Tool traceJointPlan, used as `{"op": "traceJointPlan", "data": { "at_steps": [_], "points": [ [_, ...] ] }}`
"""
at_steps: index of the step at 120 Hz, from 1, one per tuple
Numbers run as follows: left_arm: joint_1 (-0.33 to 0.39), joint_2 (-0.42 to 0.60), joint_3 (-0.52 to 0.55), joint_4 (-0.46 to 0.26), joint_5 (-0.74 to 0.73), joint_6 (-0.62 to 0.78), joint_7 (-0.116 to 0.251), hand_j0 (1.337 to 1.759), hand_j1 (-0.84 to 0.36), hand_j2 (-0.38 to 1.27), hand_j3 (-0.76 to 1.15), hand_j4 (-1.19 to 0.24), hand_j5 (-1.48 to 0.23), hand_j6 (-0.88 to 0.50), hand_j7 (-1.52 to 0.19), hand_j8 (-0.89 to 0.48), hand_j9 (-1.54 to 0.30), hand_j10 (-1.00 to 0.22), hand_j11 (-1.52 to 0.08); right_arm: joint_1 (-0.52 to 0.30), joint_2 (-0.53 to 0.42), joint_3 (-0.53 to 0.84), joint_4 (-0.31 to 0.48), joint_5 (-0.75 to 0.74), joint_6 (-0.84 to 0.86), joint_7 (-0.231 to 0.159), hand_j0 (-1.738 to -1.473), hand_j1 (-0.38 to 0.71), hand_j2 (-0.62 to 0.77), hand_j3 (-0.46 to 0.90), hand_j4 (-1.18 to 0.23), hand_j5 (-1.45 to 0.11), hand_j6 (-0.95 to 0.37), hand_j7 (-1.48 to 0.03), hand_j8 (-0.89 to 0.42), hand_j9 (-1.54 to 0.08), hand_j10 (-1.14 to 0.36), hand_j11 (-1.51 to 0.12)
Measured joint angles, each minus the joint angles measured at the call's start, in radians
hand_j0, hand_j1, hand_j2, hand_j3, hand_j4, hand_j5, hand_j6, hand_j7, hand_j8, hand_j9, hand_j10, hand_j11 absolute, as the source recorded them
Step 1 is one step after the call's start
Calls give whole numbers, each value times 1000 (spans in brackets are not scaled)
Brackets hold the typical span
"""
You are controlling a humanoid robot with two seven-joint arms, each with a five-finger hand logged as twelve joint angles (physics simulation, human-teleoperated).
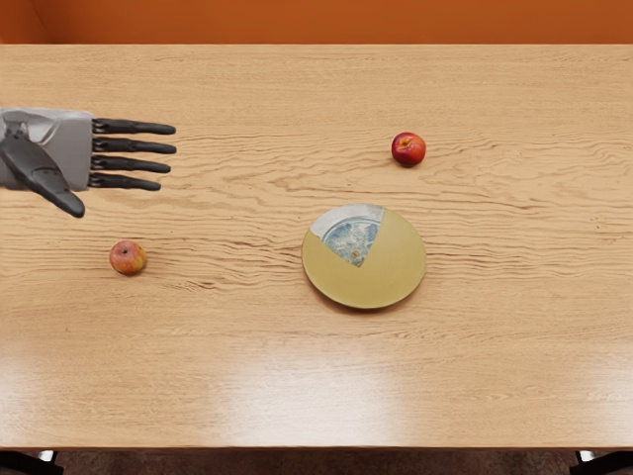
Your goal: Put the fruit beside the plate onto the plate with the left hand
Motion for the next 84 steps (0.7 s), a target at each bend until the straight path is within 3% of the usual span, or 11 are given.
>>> {"op": "traceJointPlan", "data": {
  "at_steps": [20,42,59,75,84],
  "points": [
    [-32,11,3,-2,16,0,0,1658,330,1,0,-13,-20,-12,-20,-13,-20,-14,-20,1,0,-5,0,0,-3,0,-1658,-349,0,0,0,0,0,0,0,0,0,0],
    [-35,-2,-109,-9,423,0,0,1658,260,14,0,-73,-96,-73,-96,-73,-96,-74,-96,1,0,-6,-1,0,-4,0,-1658,-349,0,0,0,0,0,0,0,0,0,0],
    [39,4,-133,-131,701,2,0,1658,137,35,0,-179,-231,-180,-231,-180,-231,-179,-231,2,0,-7,-1,0,-4,0,-1658,-349,0,0,0,0,0,0,0,0,0,0],
    [44,16,-140,-185,734,1,0,1658,225,21,0,-108,-136,-109,-136,-109,-136,-108,-135,2,0,-7,-1,0,-4,0,-1658,-349,0,0,0,0,0,0,0,0,0,0],
    [87,-14,-137,-223,874,80,0,1658,244,18,0,-94,-116,-95,-116,-94,-116,-93,-116,2,0,-7,-1,0,-4,0,-1658,-349,0,0,0,0,0,0,0,0,0,0]
  ]
}}
